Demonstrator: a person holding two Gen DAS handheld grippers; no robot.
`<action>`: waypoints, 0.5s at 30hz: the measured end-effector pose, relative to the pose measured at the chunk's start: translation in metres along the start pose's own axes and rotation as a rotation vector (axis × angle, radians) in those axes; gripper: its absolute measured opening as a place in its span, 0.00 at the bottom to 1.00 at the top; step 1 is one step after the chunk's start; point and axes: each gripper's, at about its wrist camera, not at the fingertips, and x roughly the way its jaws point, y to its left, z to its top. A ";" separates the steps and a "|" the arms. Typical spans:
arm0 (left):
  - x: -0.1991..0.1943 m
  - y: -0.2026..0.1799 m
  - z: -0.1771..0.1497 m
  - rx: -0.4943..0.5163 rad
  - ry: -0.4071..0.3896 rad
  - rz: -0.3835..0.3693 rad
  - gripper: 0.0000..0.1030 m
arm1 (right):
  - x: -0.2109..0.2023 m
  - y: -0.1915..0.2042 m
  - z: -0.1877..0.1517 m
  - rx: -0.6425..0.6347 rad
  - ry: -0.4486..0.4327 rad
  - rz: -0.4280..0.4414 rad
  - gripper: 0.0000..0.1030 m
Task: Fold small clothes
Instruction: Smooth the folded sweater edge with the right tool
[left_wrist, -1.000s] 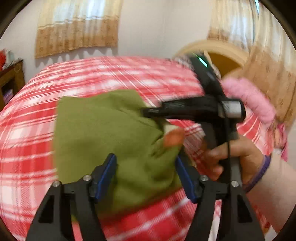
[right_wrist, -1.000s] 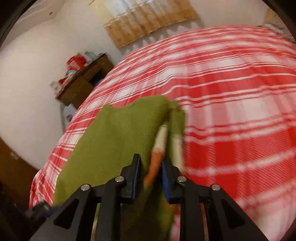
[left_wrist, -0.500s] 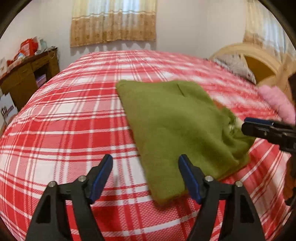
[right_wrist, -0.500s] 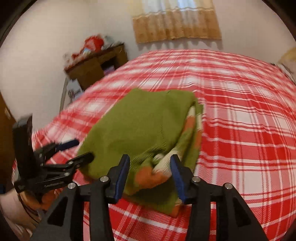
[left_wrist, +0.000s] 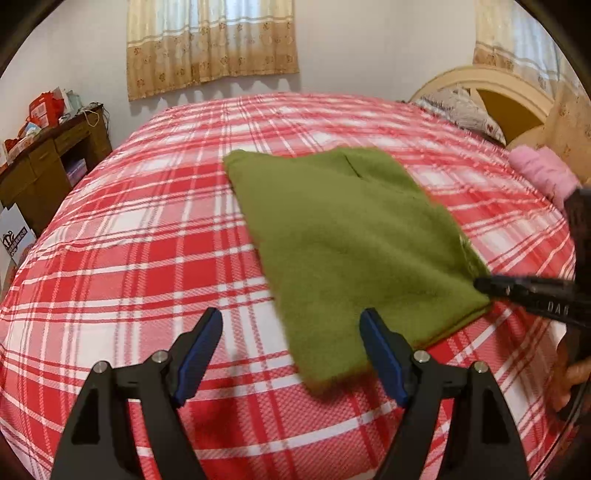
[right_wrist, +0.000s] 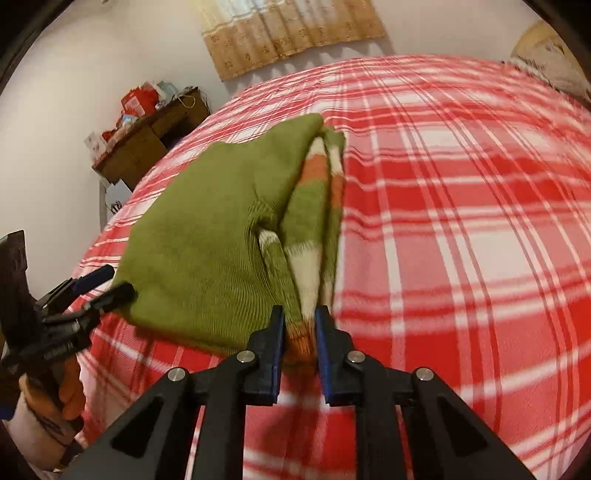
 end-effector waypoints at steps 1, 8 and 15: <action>-0.004 0.004 0.002 -0.013 -0.013 -0.007 0.77 | -0.004 0.002 0.000 0.003 0.003 0.000 0.16; -0.004 0.032 0.034 -0.112 -0.089 0.067 0.77 | -0.044 0.045 0.032 -0.142 -0.149 -0.141 0.17; 0.041 0.024 0.050 -0.151 -0.057 0.145 0.77 | 0.020 0.094 0.080 -0.274 -0.143 -0.133 0.17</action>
